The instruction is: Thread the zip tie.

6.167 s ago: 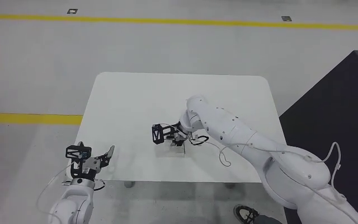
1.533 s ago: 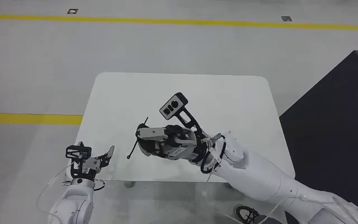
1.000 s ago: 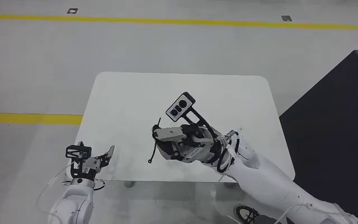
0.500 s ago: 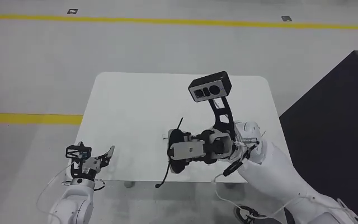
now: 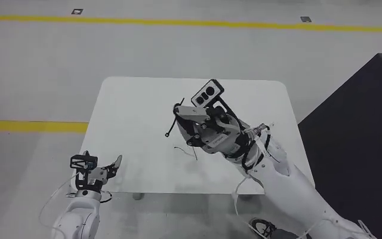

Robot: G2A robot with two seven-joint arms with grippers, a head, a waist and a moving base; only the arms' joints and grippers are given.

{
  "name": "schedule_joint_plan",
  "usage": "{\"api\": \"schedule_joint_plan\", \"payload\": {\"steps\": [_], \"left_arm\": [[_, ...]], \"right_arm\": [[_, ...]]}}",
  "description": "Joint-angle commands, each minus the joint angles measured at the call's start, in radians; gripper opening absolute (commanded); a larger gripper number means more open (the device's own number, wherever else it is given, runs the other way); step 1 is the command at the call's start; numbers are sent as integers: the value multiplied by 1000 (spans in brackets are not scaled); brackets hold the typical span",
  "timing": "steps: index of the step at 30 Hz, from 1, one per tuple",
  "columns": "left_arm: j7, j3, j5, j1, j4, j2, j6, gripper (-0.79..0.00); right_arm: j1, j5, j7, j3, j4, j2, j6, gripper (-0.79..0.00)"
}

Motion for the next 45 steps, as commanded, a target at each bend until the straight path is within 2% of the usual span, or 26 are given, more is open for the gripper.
{"api": "schedule_joint_plan", "payload": {"steps": [1,7,13,16,18,20,23,27,29,33,39,42,45], "left_arm": [[0,0,0,0,0,0,0,0],[0,0,0,0,0,0,0,0],[0,0,0,0,0,0,0,0],[0,0,0,0,0,0,0,0],[0,0,0,0,0,0,0,0],[0,0,0,0,0,0,0,0],[0,0,0,0,0,0,0,0],[0,0,0,0,0,0,0,0],[0,0,0,0,0,0,0,0],[0,0,0,0,0,0,0,0],[0,0,0,0,0,0,0,0],[0,0,0,0,0,0,0,0],[0,0,0,0,0,0,0,0]], "right_arm": [[-21,6,-24,10,-16,5,96,-785],[-72,42,-55,46,-90,17,292,-785],[-97,39,-37,80,-123,19,332,-785],[-79,-42,4,102,-137,17,275,-785],[-45,-205,72,118,-111,16,154,-785],[-22,-299,141,105,-88,9,31,-785],[12,-418,196,88,-54,0,-98,-785],[40,-439,229,71,-16,-12,-175,-785],[44,-401,224,64,-6,-19,-190,-785],[32,-196,213,49,-2,-34,-142,-785],[0,57,157,85,-25,-38,48,-785],[-19,83,151,106,-36,-33,153,-785],[-29,63,150,113,-41,-34,165,-785]]}}
